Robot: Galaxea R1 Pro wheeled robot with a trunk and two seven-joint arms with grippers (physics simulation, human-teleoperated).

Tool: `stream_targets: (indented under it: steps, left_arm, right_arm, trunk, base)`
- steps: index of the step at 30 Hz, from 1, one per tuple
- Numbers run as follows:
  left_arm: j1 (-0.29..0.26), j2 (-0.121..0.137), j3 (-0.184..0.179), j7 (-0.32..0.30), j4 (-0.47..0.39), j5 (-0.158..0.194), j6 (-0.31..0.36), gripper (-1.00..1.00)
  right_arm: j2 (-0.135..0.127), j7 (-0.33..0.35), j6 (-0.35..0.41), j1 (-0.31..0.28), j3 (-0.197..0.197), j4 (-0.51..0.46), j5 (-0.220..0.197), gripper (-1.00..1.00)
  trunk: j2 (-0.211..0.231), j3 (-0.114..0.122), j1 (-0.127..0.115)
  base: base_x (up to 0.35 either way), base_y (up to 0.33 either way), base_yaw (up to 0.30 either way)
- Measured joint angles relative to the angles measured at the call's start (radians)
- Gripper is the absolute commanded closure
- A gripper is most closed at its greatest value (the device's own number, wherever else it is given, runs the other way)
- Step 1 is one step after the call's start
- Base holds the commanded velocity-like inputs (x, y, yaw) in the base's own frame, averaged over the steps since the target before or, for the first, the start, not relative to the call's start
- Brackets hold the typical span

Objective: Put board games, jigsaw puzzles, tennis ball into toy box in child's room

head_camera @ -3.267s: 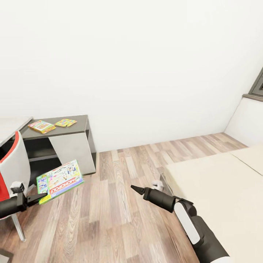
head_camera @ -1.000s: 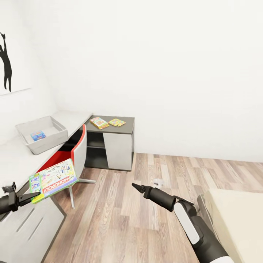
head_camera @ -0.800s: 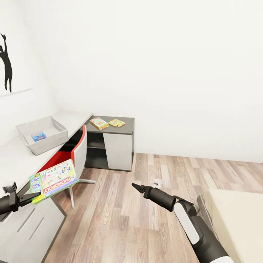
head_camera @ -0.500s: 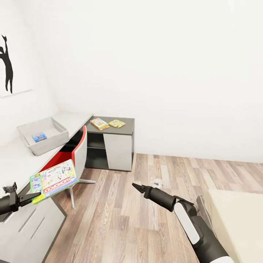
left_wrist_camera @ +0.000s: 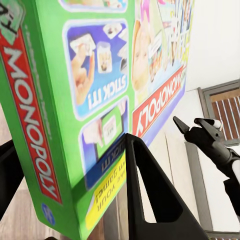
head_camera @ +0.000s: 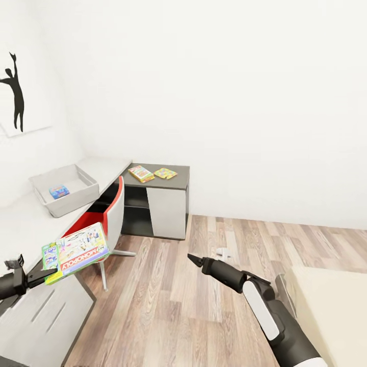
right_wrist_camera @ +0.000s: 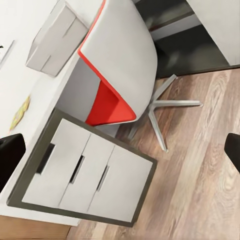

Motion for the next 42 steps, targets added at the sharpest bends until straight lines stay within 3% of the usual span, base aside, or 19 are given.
stream_targets:
  steps: [42]
  left_arm:
    - [0.000,-0.001,0.000,0.000,-0.003,-0.002,0.000,1.00]
  right_arm:
    - [0.004,-0.002,-0.001,0.000,0.011,-0.005,0.005,-1.00]
  trunk:
    - [0.295,0.152,-0.161]
  base:
    - [0.000,0.000,0.274]
